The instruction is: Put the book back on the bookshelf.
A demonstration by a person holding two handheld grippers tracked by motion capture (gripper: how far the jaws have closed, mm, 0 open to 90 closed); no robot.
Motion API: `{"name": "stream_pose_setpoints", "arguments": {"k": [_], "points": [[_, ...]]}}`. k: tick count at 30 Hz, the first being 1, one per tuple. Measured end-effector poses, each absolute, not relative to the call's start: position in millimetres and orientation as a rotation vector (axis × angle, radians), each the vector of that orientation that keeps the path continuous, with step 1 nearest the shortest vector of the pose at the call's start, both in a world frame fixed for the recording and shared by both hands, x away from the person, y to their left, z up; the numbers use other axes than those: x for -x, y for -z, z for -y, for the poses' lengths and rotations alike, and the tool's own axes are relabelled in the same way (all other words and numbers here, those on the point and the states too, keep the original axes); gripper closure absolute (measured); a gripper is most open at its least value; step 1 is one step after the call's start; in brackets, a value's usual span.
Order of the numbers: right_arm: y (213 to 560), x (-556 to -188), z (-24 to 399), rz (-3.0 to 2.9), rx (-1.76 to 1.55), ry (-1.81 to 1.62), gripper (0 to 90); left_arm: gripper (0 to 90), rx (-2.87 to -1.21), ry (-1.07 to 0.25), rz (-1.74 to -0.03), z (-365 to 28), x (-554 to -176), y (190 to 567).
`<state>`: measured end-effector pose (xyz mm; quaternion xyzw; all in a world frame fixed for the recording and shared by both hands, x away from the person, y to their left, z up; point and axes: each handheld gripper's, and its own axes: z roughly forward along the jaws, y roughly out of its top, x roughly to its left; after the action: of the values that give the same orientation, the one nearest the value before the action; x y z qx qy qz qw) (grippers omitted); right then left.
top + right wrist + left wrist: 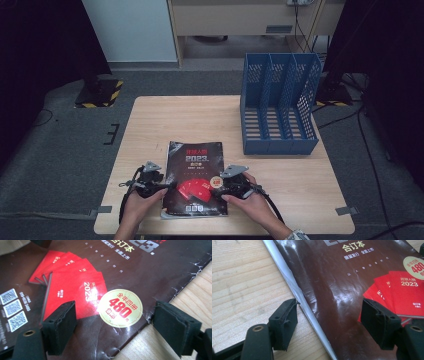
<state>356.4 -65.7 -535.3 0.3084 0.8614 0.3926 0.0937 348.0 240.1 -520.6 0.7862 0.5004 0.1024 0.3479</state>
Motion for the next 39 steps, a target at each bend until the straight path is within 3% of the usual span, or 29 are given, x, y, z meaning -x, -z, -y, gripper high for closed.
{"name": "stream_pose_setpoints", "arguments": {"k": [14, 26, 28, 39], "points": [[538, -354, 64, -2.529, -0.921, -1.172, 16.6, 31.8, -2.022, -0.247, -1.295, -237, -349, 521], [538, -354, 64, -2.531, -0.914, -1.166, 16.6, 52.3, -1.952, -0.198, -1.254, -237, -346, 513], [538, -354, 64, -2.531, -0.914, -1.166, 16.6, 50.6, -2.000, -0.241, -1.241, -232, -344, 512], [537, -354, 64, -2.533, -0.911, -1.167, 16.6, 53.0, -2.026, -0.180, -1.207, -235, -340, 510]]}}
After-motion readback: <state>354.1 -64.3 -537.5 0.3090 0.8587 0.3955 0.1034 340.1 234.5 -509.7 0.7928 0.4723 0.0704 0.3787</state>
